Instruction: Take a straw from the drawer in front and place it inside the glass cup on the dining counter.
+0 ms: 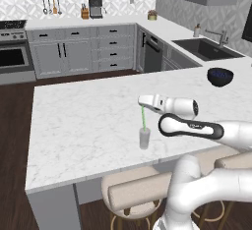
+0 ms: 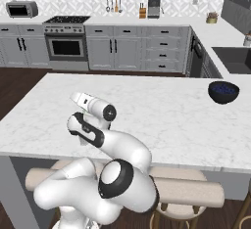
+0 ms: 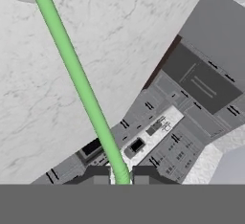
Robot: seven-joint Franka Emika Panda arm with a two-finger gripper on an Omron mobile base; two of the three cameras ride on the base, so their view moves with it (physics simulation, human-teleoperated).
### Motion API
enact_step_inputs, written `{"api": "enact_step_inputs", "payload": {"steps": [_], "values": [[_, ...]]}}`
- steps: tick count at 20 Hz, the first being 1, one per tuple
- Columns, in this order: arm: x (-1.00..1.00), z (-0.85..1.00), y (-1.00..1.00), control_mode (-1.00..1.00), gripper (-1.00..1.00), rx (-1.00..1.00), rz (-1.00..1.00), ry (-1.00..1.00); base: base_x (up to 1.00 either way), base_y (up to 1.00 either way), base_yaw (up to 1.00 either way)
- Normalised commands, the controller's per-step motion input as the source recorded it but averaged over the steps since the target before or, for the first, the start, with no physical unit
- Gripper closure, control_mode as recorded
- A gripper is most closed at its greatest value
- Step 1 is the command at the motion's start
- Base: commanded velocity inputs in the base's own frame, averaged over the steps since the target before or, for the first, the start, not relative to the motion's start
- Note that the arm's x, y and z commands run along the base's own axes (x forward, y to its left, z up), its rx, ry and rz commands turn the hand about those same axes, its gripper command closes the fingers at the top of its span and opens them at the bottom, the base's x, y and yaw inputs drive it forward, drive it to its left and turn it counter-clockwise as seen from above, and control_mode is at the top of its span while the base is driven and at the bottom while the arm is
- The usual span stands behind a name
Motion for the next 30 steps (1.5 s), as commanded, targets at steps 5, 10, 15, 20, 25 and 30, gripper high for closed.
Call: {"api": "enact_step_inputs", "payload": {"steps": [5,10,15,20,25,30], "values": [[0.09,-0.12,0.04,-1.00,1.00,0.00,0.03,0.00,0.00,0.00,0.00],[0.02,-0.19,0.00,-1.00,1.00,0.00,0.03,0.00,0.00,0.00,0.00],[0.00,-0.21,0.00,-1.00,1.00,0.00,0.03,0.00,0.00,0.00,0.00],[-0.17,-0.15,0.00,-1.00,1.00,0.00,0.03,0.00,0.00,0.00,0.00],[-0.31,-0.11,0.00,-1.00,1.00,0.00,0.03,0.00,0.00,0.00,0.00],[0.01,-0.13,0.00,-1.00,-1.00,0.00,0.01,0.00,0.00,0.00,0.00]]}}
